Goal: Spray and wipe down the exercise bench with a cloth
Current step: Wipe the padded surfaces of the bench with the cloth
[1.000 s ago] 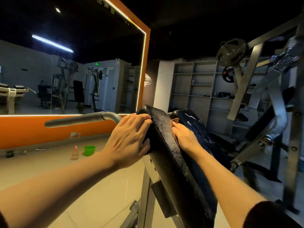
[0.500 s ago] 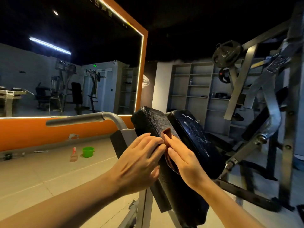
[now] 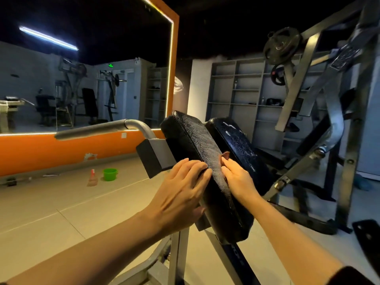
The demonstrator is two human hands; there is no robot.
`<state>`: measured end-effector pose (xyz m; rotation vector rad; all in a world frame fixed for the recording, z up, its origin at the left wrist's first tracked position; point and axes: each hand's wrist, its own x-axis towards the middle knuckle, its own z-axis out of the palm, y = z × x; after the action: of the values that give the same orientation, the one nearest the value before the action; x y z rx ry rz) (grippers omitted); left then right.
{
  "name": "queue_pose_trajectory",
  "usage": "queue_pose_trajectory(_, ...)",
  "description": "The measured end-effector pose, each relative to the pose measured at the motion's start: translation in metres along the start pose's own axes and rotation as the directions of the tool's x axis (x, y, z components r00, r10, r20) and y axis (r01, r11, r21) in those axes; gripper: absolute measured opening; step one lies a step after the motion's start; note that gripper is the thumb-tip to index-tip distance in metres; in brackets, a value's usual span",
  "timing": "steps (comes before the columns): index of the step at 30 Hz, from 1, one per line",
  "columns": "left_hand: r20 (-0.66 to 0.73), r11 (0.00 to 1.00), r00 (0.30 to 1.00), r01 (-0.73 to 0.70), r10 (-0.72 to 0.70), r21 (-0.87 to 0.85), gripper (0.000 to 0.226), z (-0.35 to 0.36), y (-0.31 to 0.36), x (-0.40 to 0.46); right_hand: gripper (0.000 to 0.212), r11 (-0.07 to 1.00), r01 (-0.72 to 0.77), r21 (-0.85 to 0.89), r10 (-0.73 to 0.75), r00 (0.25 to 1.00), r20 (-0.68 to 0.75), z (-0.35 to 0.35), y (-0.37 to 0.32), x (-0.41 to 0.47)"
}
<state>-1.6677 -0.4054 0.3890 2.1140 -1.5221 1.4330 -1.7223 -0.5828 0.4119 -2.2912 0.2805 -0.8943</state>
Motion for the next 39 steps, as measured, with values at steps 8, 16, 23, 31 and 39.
queue_pose_trajectory(8,-0.022,0.999,1.000,-0.019,0.018,-0.034,0.083,0.006,0.017,-0.005,0.039,0.998,-0.065,0.026,0.064,0.997,0.035,-0.013,0.032,-0.034)
queue_pose_trajectory(16,-0.041,0.997,0.997,-0.065,0.063,-0.050,0.087,0.019,0.032,-0.013,0.040,0.991,-0.009,0.133,0.002,0.998,0.057,-0.016,0.042,-0.059)
queue_pose_trajectory(23,-0.099,0.991,0.990,-0.105,0.097,-0.083,0.080,0.027,0.044,-0.020,0.045,0.975,0.137,0.173,-0.149,0.987,0.060,-0.003,0.034,-0.089)
queue_pose_trajectory(31,-0.087,0.990,0.990,-0.119,0.112,-0.078,0.082,0.032,0.041,-0.023,0.035,0.996,-0.048,0.080,0.049,0.999,-0.013,0.001,0.034,-0.073)
queue_pose_trajectory(39,-0.067,0.987,0.989,-0.137,0.132,-0.082,0.065,0.027,0.029,-0.019,0.038,0.984,-0.177,-0.012,0.177,0.984,0.011,-0.011,0.039,-0.046)
